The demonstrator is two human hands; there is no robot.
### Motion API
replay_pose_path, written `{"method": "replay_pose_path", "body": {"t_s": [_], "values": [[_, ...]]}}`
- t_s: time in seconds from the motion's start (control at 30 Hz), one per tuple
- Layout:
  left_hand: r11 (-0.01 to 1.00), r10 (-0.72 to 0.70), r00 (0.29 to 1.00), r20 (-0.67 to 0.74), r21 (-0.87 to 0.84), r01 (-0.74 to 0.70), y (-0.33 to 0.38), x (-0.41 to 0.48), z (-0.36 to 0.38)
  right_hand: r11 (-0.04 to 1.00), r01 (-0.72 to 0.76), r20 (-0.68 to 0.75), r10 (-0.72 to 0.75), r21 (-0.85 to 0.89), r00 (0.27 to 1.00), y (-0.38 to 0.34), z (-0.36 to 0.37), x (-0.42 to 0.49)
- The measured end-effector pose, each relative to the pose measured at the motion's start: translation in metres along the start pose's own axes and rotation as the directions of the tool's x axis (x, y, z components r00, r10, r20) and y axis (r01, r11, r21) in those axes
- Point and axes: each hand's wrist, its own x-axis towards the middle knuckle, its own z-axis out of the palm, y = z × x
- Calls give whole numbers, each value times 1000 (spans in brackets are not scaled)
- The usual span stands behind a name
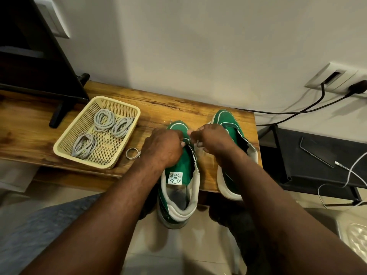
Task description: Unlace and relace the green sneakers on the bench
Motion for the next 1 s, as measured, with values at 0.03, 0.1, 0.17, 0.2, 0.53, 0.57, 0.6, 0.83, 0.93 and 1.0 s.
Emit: {"method": "replay_pose_path", "body": {"t_s": [0.03,0.1,0.17,0.2,0.53,0.57,0.6,0.83,0.93,1.0], "values": [[1000,-2,1000,1,-3,2,0,0,0,988,-7,16,5,155,1000,-4,-4,0],[1000,0,1000,-4,-13,0,-1,0,1,908,81,-93,-47,410,995,-9,-12,2],[1000,3,1000,-7,-11,-4,-1,-1,0,864,234,-335,-81,446,939,-12,-20,6],[1000,4,1000,-2,-2,-4,0,-1,-1,904,277,-439,-116,325,891,-12,-24,8],[958,-149,986,72,-238,162,5,-2,-25,659,269,21,-359,-702,933,3,11,-10],[946,-174,980,96,-262,193,3,-1,-25,666,274,99,-289,-694,952,5,13,-10],[928,-191,973,126,-299,221,3,-1,-27,669,265,121,-255,-694,959,7,14,-9],[420,-282,959,-10,-901,114,8,-10,-44,777,107,-72,-193,-621,979,19,11,0],[858,-158,983,-88,-506,93,5,-7,-38,799,116,-83,-203,-590,976,23,13,3],[979,-91,995,-47,-186,81,1,-4,-32,795,131,-80,-219,-592,972,24,15,3]]}}
